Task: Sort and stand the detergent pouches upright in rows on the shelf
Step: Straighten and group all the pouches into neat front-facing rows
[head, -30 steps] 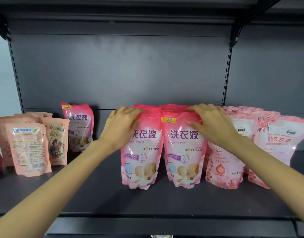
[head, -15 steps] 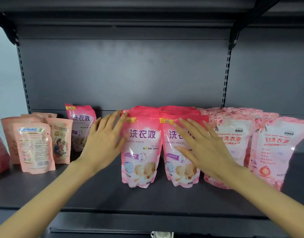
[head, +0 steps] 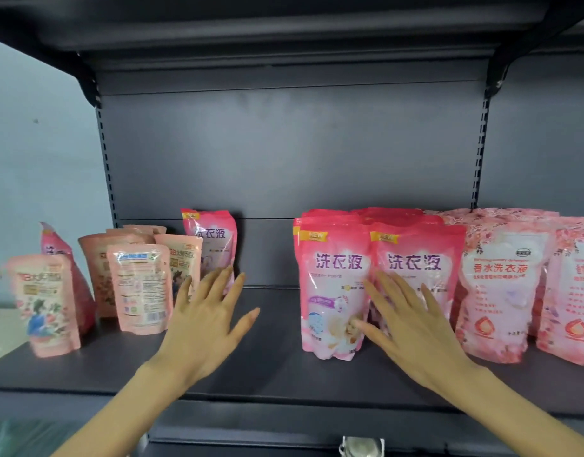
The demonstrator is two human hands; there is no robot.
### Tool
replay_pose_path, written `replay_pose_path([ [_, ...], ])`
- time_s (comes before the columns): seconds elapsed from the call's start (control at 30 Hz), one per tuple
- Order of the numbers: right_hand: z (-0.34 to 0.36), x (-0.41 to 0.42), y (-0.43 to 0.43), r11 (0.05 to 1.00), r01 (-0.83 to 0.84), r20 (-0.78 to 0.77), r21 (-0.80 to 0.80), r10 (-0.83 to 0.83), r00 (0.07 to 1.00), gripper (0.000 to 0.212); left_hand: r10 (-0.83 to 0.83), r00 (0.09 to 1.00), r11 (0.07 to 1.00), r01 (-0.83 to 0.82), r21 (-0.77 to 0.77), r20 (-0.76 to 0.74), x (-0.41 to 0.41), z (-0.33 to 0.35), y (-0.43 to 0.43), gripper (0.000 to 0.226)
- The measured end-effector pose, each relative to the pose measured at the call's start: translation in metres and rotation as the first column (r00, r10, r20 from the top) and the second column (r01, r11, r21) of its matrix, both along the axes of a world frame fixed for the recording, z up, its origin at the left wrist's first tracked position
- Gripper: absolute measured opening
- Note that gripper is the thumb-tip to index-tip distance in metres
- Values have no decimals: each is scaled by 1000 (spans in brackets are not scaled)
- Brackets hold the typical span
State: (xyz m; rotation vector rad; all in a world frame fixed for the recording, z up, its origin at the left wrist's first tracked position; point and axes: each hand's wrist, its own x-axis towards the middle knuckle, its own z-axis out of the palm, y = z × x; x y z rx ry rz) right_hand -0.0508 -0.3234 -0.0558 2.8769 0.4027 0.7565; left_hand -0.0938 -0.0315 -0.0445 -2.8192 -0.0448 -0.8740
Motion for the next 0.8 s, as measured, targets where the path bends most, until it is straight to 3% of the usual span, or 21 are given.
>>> replay_pose_path([
  [0.3,2,-28,94,999,-17,-122,34,21,992,75,40,998,999,-41,-13,-44,-48,-4,105,73],
  [0.47,21,-32,154,989,-146,25,34,146,989,85,24,999,1000,-23,-7,35,-76,7,161,64],
  [0.6,39,-29,199,970,-209,3,125,210,978,95,28,998,1000,-27,-8,62,-93,19,205,65],
  [0.8,55,-12,257,960,-240,-4,143,243,970,72,8,989,1000,-6,-15,145,-99,39,257,60],
])
